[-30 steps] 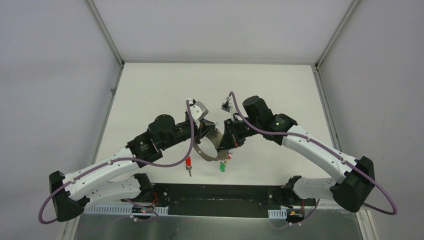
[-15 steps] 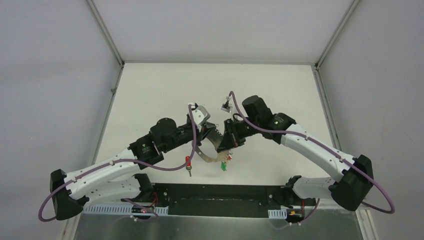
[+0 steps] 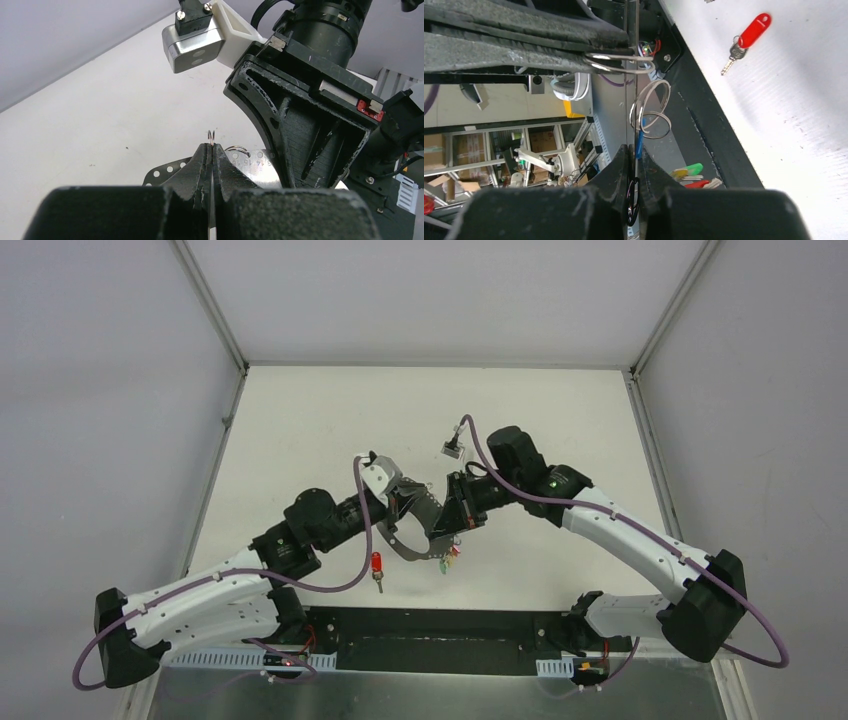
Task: Put the keys on the keyring
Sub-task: Adjust the keyring at the center of the board.
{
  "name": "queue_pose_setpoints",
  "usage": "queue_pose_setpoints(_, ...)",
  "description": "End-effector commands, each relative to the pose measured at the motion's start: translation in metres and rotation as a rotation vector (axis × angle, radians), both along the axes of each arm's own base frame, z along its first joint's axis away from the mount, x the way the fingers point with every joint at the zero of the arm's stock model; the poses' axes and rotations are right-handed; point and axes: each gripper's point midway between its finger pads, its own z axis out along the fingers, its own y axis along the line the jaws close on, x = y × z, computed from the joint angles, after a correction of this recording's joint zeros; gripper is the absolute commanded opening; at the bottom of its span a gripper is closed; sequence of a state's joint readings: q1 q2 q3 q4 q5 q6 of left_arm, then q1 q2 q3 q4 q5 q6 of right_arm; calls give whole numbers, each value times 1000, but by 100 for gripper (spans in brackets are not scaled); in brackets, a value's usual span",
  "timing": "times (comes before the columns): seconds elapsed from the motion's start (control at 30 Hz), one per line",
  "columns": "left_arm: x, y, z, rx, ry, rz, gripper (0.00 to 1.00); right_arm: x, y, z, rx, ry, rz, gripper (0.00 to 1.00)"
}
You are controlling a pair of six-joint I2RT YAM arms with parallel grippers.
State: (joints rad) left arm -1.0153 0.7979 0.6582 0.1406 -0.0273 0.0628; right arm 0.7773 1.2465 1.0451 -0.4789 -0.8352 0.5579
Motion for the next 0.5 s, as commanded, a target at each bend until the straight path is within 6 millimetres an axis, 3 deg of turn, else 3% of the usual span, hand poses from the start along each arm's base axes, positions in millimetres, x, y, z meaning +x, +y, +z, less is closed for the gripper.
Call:
queue_pose_setpoints(0.0, -8, 1, -13, 23, -7, -23, 0, 0, 10, 67, 248, -147, 62, 0)
queue_pose_setpoints(0.47, -8, -14, -5, -7, -43, -68, 0, -4, 11, 77, 290, -160, 96, 0)
